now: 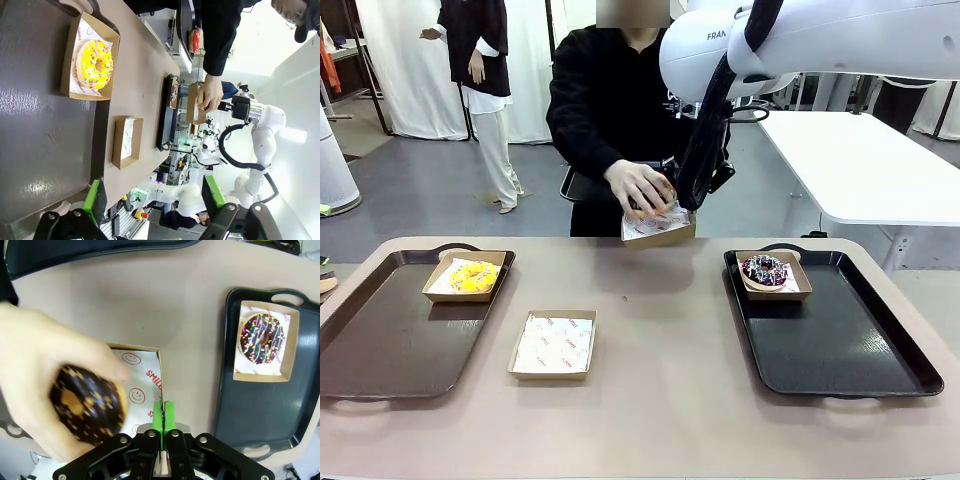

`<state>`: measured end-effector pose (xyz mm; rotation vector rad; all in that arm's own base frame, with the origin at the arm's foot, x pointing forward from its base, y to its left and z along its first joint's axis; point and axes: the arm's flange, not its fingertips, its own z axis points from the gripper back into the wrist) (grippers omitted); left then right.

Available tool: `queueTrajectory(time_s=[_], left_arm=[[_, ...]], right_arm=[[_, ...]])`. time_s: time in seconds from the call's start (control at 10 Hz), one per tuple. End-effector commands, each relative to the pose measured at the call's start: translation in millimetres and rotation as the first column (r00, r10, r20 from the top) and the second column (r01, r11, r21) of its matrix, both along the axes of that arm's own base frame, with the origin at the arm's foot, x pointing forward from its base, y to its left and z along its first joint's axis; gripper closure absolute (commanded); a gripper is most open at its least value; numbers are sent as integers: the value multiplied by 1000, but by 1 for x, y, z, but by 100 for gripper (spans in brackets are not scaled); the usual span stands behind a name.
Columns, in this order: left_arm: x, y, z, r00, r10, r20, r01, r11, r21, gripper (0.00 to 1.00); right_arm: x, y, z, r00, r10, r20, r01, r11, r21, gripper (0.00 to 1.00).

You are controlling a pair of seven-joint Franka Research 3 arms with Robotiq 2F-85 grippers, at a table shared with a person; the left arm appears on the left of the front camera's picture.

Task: Individually package the donuts and arrange them on the tray.
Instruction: Place the picked Paper togo box on the Handle tray while simultaneously picking up another Paper togo box from the table with the other hand.

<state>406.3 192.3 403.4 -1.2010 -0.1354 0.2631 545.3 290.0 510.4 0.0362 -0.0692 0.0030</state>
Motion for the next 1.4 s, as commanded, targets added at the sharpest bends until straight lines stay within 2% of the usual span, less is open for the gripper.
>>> queueTrajectory(time_s=[0.0,1.3], left_arm=[[-2,1,3,1000,3,4,-3,1000,2,0],[-2,1,3,1000,3,4,-3,1000,2,0]], right_arm=[[-3,-1,0,1000,-13,-5,13,1000,4,100],[-3,-1,0,1000,-13,-5,13,1000,4,100]])
